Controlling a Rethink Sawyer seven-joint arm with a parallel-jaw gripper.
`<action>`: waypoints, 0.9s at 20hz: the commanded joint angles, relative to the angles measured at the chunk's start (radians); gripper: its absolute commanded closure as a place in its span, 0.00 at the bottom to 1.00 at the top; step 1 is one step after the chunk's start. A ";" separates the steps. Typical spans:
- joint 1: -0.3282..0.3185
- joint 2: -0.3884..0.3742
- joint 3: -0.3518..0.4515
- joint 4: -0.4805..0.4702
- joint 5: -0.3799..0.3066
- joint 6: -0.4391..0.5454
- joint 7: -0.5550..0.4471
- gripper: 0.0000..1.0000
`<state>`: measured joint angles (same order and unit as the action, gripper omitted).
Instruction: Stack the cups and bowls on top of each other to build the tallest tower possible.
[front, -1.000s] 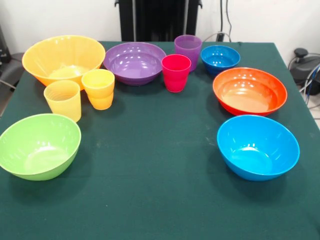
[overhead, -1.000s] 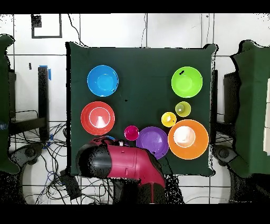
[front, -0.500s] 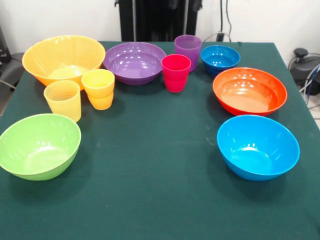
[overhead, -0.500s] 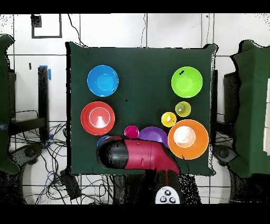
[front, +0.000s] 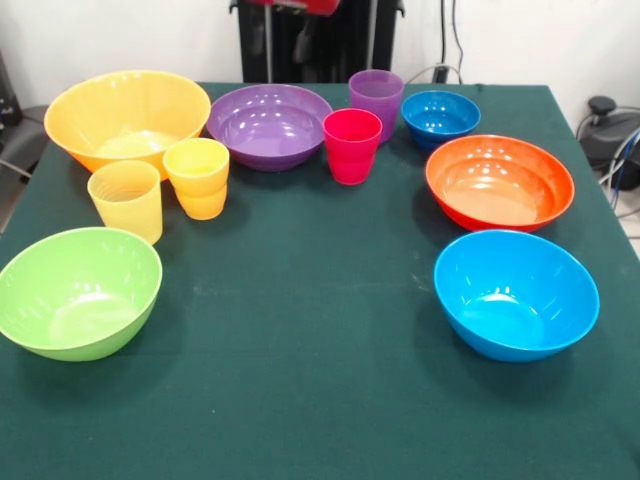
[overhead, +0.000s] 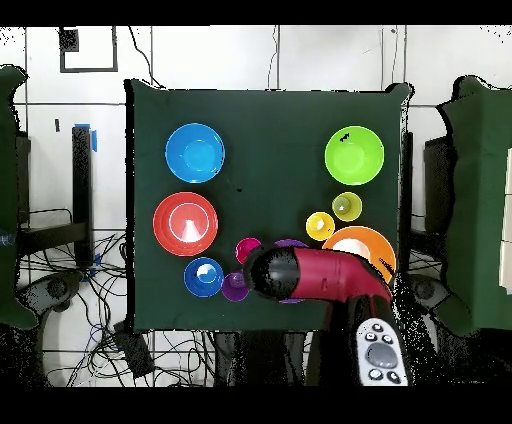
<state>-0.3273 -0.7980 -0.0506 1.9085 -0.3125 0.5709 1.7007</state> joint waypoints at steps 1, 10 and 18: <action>-0.042 0.122 0.146 -0.162 -0.074 0.085 -0.139 0.00; -0.084 0.154 0.182 -0.211 -0.134 0.117 -0.199 0.00; -0.084 0.154 0.181 -0.240 -0.184 0.181 -0.209 0.00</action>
<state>-0.4131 -0.6727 0.0274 1.7478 -0.4026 0.6250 1.7007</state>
